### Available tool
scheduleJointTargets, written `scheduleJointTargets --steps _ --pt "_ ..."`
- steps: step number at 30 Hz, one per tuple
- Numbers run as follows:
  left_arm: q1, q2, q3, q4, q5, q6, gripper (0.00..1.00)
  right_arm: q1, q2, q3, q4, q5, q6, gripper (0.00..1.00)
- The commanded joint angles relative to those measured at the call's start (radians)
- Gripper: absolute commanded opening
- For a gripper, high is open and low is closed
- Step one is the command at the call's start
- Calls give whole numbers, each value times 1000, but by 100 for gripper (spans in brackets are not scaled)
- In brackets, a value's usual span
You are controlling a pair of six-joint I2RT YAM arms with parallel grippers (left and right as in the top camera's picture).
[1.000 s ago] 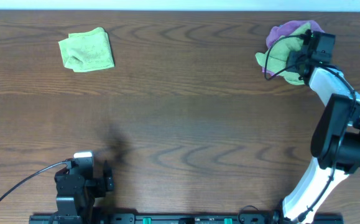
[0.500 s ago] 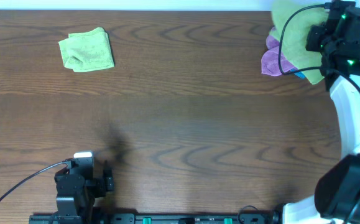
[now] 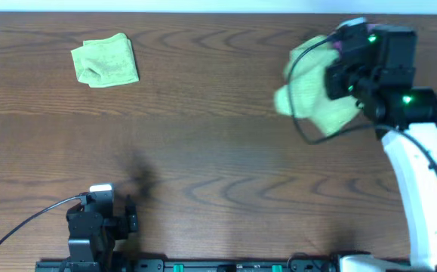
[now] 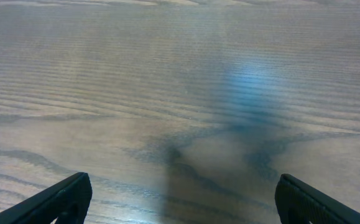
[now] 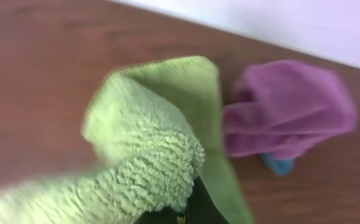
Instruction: Fold the cloth
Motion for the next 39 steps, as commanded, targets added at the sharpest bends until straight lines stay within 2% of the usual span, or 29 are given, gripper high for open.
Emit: scheduleJointTargets --steps 1,4,9,13,16,17,18,19,20,22,24,25,33,39 --pt "-4 -6 -11 -57 -21 16 96 83 -19 8 -63 -61 -16 1" --pt "-4 -6 -11 -57 -21 16 95 158 -19 -2 -101 -97 -17 1" --pt "-4 -6 -11 -57 -21 16 95 255 -6 -19 -68 -97 -24 1" --pt "-4 -6 -11 -57 -21 16 95 269 53 -19 -18 -98 -23 1" --pt "-4 -6 -11 -57 -21 16 95 263 159 -19 67 -97 -24 1" --pt "-4 -6 -11 -57 -21 16 95 258 200 -19 124 -88 -23 7" --pt "-4 -6 -11 -57 -21 16 96 247 258 -19 222 -47 -22 46" --pt "-4 -6 -11 -57 -21 16 95 241 297 -19 294 8 -18 69" --pt "-4 -6 -11 -57 -21 16 96 235 335 -15 357 95 3 71" --pt "-4 -6 -11 -57 -21 16 95 230 365 11 349 204 64 82" --pt "-4 -6 -11 -57 -21 16 95 227 355 32 276 194 116 91" --pt "-4 -6 -11 -57 -21 16 95 227 343 33 245 179 127 99" --pt "-4 -6 -11 -57 -21 16 96 206 291 25 50 39 283 99" --pt "-4 -6 -11 -57 -21 16 96 151 315 -58 97 -64 357 99"
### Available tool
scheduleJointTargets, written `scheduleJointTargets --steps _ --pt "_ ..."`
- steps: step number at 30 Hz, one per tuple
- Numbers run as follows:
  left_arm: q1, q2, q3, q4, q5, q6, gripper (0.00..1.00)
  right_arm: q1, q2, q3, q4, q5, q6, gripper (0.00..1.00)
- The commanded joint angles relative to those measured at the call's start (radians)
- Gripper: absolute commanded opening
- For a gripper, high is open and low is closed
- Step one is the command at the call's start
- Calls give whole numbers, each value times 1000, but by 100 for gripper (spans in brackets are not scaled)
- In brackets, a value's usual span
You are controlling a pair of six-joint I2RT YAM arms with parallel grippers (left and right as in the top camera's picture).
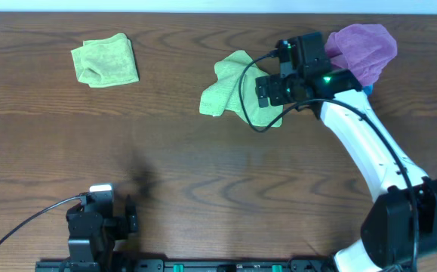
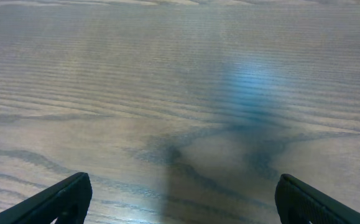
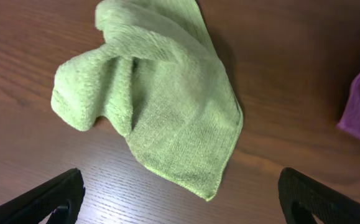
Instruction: Fold the cloth
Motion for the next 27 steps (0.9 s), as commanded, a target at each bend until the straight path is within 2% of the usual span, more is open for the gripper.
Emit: scheduleJointTargets --steps 1,10,24,27 --pt "-4 -6 -12 -56 -21 15 95 -41 21 -52 27 -83 74 99" --pt "-4 -6 -12 -56 -21 15 95 -113 63 -158 152 -166 109 98" --pt "-4 -6 -12 -56 -21 15 95 -121 210 -165 169 -215 137 92" --pt "-4 -6 -12 -56 -21 15 95 -121 232 -165 176 -216 138 88"
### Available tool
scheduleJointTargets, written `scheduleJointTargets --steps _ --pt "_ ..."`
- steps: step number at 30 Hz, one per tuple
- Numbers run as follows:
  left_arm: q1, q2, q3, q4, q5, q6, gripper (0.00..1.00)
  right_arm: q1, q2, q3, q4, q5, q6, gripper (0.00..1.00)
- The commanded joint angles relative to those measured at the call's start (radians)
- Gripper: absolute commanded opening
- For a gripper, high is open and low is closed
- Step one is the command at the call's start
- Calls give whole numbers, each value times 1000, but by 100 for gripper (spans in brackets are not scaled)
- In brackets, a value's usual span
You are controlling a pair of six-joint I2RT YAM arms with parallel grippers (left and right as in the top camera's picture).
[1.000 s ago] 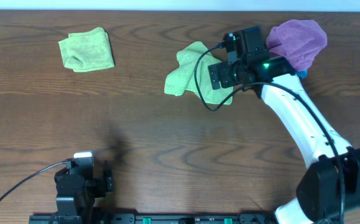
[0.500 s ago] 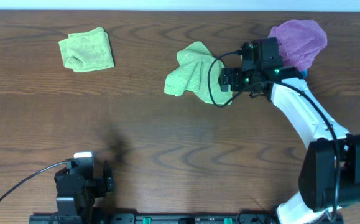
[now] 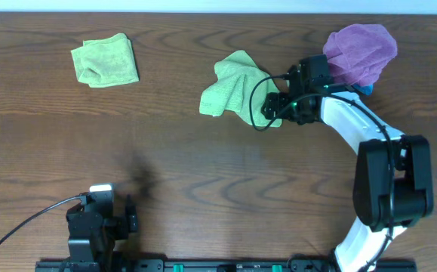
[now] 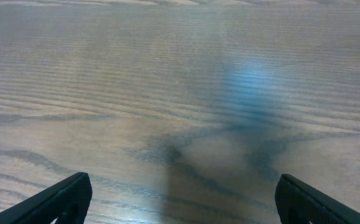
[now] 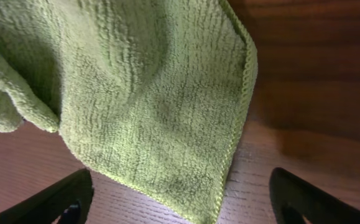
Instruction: Fold the cloth
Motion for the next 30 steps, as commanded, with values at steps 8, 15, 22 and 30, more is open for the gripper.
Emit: scheduleJointTargets --steps 8,15,22,30 --pt "-4 -6 -12 -56 -21 15 96 -2 66 -8 27 -44 28 80" --pt "-4 -6 -12 -56 -21 15 95 -1 76 -9 71 -59 34 62" --pt "-4 -6 -12 -56 -21 15 95 16 76 -9 97 -77 34 55" --pt "-4 -6 -12 -56 -21 15 95 40 82 -12 96 -66 26 54"
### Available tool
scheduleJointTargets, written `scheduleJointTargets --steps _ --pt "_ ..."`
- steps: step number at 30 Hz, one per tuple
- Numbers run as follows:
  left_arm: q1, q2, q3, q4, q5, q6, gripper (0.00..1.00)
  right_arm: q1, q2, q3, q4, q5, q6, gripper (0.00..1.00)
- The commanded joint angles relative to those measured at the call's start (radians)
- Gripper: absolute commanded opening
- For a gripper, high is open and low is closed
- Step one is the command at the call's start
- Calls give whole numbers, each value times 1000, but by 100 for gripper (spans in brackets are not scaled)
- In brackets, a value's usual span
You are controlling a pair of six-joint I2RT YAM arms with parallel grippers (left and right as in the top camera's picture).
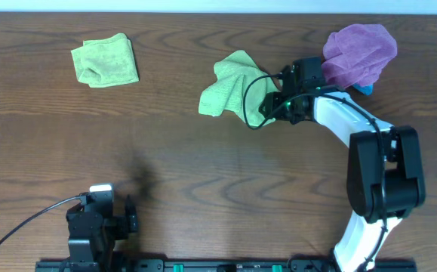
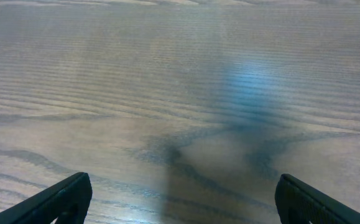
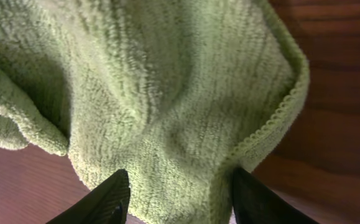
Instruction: Fold the cloth
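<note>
A crumpled light green cloth (image 1: 232, 89) lies at the back middle of the wooden table (image 1: 203, 166). My right gripper (image 1: 267, 113) is down on the cloth's near right corner. In the right wrist view the cloth (image 3: 167, 93) fills the frame and bunches up between the two fingers, the gripper (image 3: 176, 199) shut on it. My left gripper (image 1: 101, 219) is parked at the table's near left edge; in the left wrist view it (image 2: 180, 199) stands open over bare wood.
A second green cloth (image 1: 105, 60), folded small, lies at the back left. A purple cloth (image 1: 358, 47) is heaped at the back right, with a bit of something blue (image 1: 365, 89) showing beside it.
My right gripper's fingers have come together on the cloth's near right corner, and the cloth edge has puckered between them. The left arm has not moved.
My right gripper first held the green cloth up near the purple one at the back right. Then the cloth lay crumpled at the back middle with the gripper open above it. The gripper was then low over its corner, and is now shut on it.
</note>
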Motion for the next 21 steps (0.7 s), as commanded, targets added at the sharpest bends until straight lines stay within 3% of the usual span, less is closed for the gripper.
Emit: scheduleJointTargets --steps 1,7,9,11,13,21 --pt "-4 -6 -12 -56 -21 15 95 17 26 -12 -8 -6 -2 55" --pt "-4 -6 -12 -56 -21 15 95 19 57 -12 -40 -7 -2 56" --pt "-4 -6 -12 -56 -21 15 95 20 57 -12 -48 -1 -3 52" --pt "-4 -6 -12 -56 -21 15 95 21 57 -12 -48 8 -10 31" --pt "-4 -6 -12 -56 -21 15 95 21 57 -12 -46 8 -23 1" --pt "-4 -6 -12 -56 -21 15 95 21 -55 5 -60 3 -62 1"
